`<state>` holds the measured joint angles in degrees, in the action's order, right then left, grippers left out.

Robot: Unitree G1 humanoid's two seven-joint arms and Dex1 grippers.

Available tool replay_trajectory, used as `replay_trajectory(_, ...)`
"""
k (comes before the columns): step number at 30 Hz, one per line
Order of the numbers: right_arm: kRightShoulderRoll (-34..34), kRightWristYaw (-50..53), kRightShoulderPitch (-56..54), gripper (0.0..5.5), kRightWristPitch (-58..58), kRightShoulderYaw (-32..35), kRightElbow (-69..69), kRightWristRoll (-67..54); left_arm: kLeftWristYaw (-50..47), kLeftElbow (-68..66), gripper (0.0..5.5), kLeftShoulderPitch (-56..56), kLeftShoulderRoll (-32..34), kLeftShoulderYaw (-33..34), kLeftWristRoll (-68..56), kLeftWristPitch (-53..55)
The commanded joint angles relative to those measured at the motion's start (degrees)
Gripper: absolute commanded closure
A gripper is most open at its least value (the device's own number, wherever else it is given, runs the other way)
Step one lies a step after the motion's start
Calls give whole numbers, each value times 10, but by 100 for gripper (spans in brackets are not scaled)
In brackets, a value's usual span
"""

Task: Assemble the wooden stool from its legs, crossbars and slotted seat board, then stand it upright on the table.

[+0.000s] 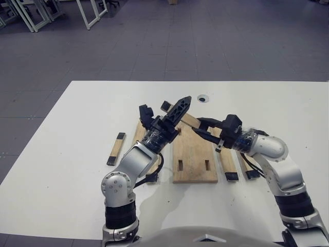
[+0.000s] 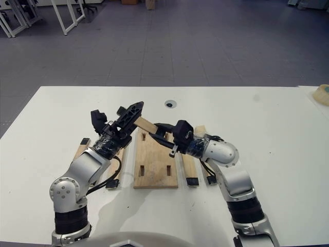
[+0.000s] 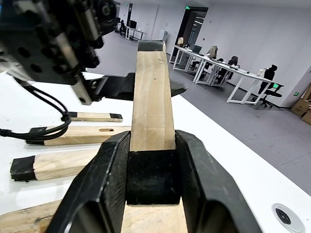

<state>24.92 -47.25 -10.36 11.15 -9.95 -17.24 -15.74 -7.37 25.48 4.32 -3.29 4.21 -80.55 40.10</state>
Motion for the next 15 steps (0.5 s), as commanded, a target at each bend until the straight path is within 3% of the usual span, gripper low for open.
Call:
replay_trajectory(1, 6, 4, 9, 419, 8, 3, -15, -5, 16, 7, 194, 6, 15, -3, 31, -16)
replay_trajectory(15, 20, 23, 29, 419, 22, 4, -36, -1, 30, -41, 406, -13, 27, -5, 89, -27)
